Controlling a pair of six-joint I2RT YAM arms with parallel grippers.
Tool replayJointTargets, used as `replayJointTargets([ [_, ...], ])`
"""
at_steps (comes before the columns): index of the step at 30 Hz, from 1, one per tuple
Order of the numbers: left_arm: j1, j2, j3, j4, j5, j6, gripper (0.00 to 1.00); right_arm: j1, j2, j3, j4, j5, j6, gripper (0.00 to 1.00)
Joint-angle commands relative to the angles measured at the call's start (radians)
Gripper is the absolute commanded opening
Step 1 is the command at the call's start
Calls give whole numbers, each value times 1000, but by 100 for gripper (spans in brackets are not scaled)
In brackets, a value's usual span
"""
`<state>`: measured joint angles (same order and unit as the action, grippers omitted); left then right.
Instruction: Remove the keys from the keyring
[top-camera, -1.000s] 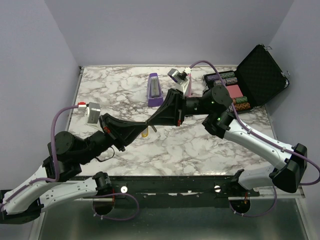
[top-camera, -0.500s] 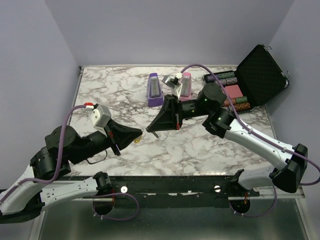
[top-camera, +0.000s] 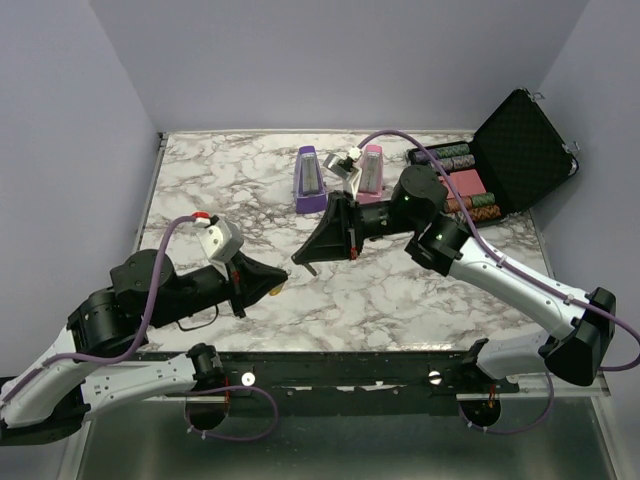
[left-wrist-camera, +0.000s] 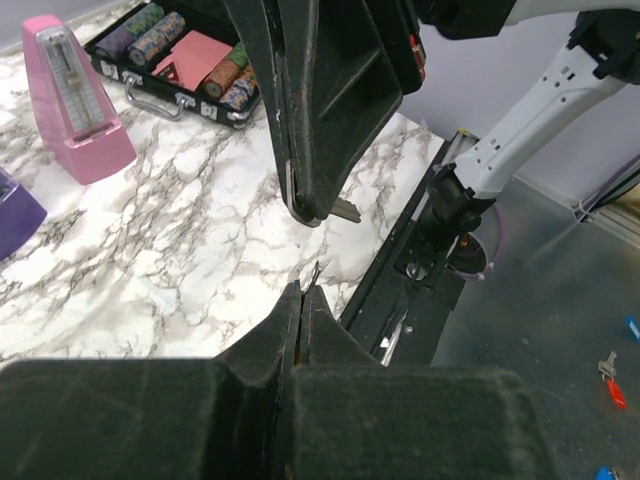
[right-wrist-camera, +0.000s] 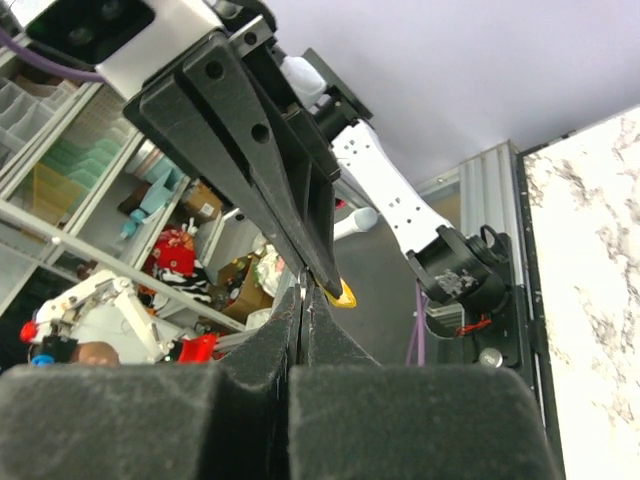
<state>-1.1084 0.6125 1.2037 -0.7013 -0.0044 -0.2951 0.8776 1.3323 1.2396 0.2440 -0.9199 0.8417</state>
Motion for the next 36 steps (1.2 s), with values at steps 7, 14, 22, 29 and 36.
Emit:
replayJointTargets([
  [7,8,93,-73,-3,-127,-119,0,0,-30,17,-319,349,-110,1],
  [14,177,164,-105,-21,-56,-193,0,0,-13,15,-535,708,-101,1],
  [22,358,223,-194,-12,40,-233,0,0,71,50,-695,1033,14,1],
  [29,481,305,-274,55,104,-260,0,0,237,179,-807,1155,103,1],
  [36,553,368,-320,102,132,-254,0,0,413,196,-678,1086,113,1],
])
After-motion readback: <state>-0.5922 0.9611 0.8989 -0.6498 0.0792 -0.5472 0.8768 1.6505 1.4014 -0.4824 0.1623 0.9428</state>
